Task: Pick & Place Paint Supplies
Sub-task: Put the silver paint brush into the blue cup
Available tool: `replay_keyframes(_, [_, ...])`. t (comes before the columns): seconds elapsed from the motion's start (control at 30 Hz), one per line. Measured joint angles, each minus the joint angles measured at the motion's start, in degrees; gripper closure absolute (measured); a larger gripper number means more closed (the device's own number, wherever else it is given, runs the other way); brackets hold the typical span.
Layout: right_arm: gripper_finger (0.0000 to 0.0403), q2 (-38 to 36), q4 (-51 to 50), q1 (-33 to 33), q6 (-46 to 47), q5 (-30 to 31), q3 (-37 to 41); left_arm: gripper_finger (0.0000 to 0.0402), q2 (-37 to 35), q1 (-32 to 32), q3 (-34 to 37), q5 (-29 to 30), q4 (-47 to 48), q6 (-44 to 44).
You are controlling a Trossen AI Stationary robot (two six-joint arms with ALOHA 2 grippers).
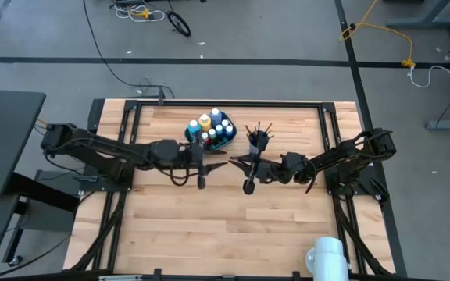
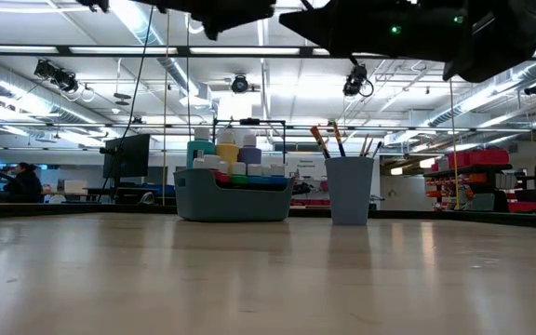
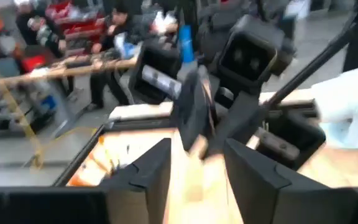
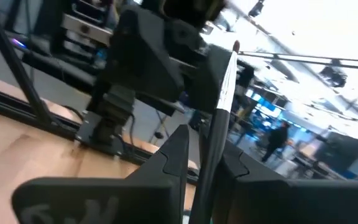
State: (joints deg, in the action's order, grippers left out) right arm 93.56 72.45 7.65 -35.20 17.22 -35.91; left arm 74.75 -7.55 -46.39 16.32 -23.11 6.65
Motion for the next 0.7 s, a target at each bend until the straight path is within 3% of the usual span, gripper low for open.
replay_keyframes(0.2, [0.0364,0.0,-4.7,0.0,5.1,-4.3,-3.3,0.0219,4.4,2.9,-0.1,-12.0,-6.1,1.3])
replay_keyframes(0.4, [0.0364,0.0,-17.6,0.0,7.7,-4.1,-8.4,0.0215,5.4,2.8,-0.2,-12.1,-9.1,2.7])
replay_keyframes(0.7, [0.0364,0.0,-16.3,0.1,9.3,-4.3,-8.6,0.0233,5.4,2.1,-0.2,-12.1,-10.1,4.5])
